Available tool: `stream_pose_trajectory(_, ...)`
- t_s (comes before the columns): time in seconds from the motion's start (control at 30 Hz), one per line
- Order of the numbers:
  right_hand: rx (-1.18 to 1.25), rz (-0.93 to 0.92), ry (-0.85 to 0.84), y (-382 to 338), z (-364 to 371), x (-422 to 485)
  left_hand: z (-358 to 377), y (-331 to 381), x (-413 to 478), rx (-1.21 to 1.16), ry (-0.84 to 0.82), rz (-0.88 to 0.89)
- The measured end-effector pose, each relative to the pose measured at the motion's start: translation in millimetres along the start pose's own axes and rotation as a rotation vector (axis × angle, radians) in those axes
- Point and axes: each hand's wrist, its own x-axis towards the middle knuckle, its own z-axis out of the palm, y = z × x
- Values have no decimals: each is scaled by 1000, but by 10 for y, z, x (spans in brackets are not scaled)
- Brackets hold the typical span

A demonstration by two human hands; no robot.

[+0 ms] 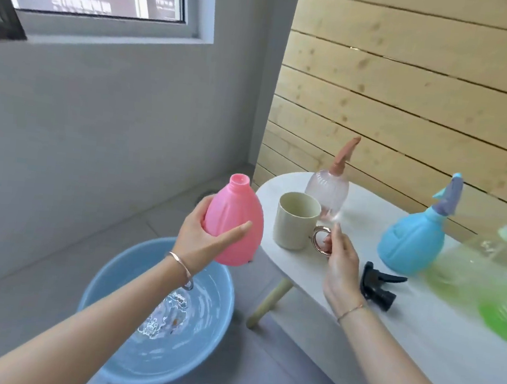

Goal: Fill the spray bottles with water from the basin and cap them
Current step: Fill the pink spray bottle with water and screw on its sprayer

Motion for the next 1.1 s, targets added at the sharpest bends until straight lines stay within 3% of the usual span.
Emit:
stream_pose_trajectory(0.2, -178, 110, -156, -132, -171, 54, 346, 99, -108, -16, -58, 1)
stream_pose_trajectory(0.33, -458, -136, -224, -416, -495, 84, 549, 141, -155, -24, -91, -6)
stream_pose_trajectory(0.43, -806, -268, -226, -547, -935, 138, 730, 173, -186, -33, -124, 13)
stream_pose_trajectory(0.57, -1101, -90, -325, -499, -1379, 129, 989, 227, -265, -48, -181, 26)
stream_pose_trajectory(0.67, -1049, -72, -360, -409, -1492, 104, 1184, 250, -329, -77, -245, 26)
stream_pose_trajectory(0.9, -941, -161, -228, -419, -1679, 93, 1588, 160, -420, -50, -345, 60)
stream_pose_trajectory(1.1, -191, -224, -115, -1114, -1694, 48, 1925, 63, -429, -69, -388, 49)
